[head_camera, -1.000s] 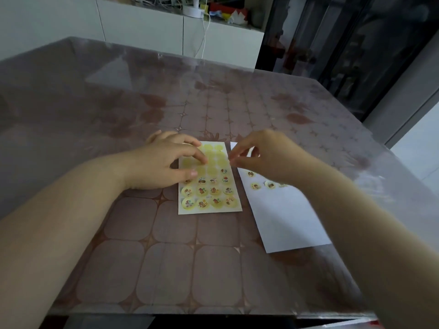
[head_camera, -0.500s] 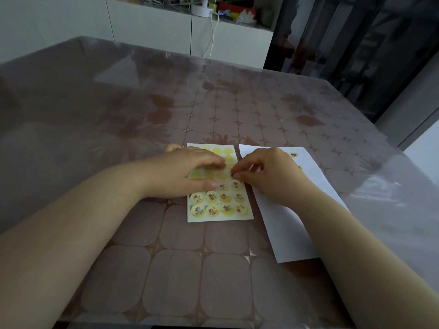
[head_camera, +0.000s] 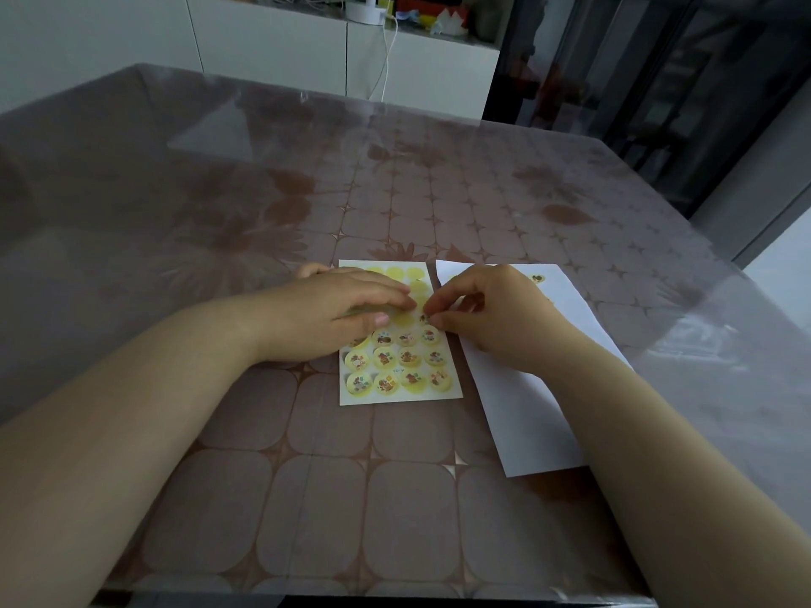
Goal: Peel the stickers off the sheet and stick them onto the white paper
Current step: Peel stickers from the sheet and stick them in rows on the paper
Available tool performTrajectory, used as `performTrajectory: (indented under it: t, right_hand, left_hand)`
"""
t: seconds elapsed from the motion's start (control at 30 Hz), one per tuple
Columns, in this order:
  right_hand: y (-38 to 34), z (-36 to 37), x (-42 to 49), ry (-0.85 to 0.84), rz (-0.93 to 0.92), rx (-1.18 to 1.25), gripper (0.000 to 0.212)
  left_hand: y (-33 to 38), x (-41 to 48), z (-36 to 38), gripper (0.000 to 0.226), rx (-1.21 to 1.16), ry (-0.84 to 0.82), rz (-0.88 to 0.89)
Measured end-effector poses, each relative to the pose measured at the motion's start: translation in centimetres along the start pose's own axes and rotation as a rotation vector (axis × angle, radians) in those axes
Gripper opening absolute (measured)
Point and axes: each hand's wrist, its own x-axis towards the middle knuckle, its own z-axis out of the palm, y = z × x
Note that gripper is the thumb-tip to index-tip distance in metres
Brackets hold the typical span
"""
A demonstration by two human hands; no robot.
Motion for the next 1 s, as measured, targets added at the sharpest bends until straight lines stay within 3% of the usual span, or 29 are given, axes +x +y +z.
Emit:
performTrajectory:
  t: [0.23, 1.0]
  right_hand:
    - [0.11, -0.11, 0.04, -0.005, 0.005, 0.094, 0.01]
    - [0.77, 0.56, 0.69, 0.03, -0.076, -0.031, 0.008]
  left_hand:
    - [0.02, -0.03, -0.07, 0.034, 0.009, -0.001, -0.005]
    - [0.32, 0.08, -0.14, 0.045, 0.046, 0.006, -0.041]
